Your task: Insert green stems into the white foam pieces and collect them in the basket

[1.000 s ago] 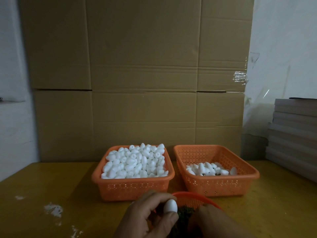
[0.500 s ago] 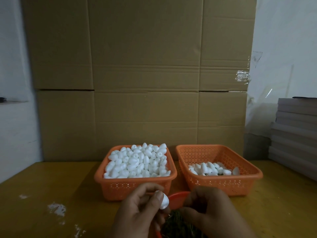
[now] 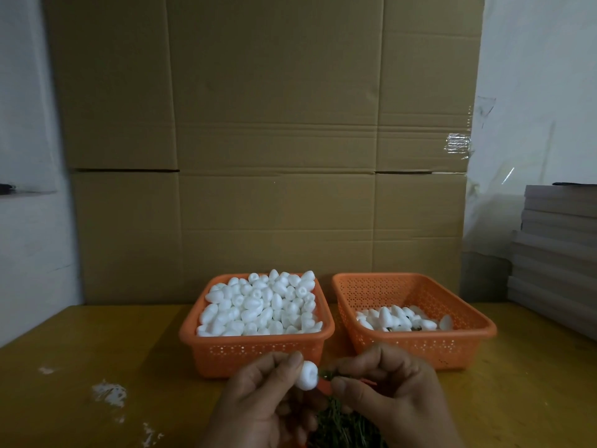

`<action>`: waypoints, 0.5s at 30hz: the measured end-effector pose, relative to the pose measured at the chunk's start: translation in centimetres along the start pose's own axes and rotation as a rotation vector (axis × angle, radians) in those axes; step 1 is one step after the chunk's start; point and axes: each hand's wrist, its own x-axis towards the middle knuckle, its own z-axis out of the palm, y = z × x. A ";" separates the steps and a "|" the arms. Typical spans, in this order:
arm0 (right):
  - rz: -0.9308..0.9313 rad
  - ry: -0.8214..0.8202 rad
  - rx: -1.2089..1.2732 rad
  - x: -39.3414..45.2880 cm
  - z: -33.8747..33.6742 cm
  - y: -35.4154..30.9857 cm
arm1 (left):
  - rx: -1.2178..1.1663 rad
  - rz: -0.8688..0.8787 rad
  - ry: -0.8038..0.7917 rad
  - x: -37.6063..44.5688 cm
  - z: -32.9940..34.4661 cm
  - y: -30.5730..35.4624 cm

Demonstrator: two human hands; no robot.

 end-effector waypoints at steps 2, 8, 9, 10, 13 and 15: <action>-0.010 -0.023 0.011 0.1 0.0 0.1 | -0.018 0.002 -0.002 0.0 0.1 0.0; -0.038 -0.013 0.024 0.1 -0.2 0.6 | -0.049 -0.036 0.037 -0.2 0.3 0.0; -0.050 -0.015 0.021 0.1 -0.2 0.6 | -0.051 -0.037 0.042 -0.2 0.4 0.1; -0.058 -0.015 0.021 0.1 -0.1 0.7 | -0.054 -0.036 0.044 -0.2 0.5 0.1; -0.076 -0.021 0.025 0.1 0.0 0.6 | -0.058 -0.033 0.039 -0.3 0.6 0.1; -0.098 -0.034 0.009 0.1 0.0 0.6 | -0.062 -0.028 0.038 -0.5 0.7 0.2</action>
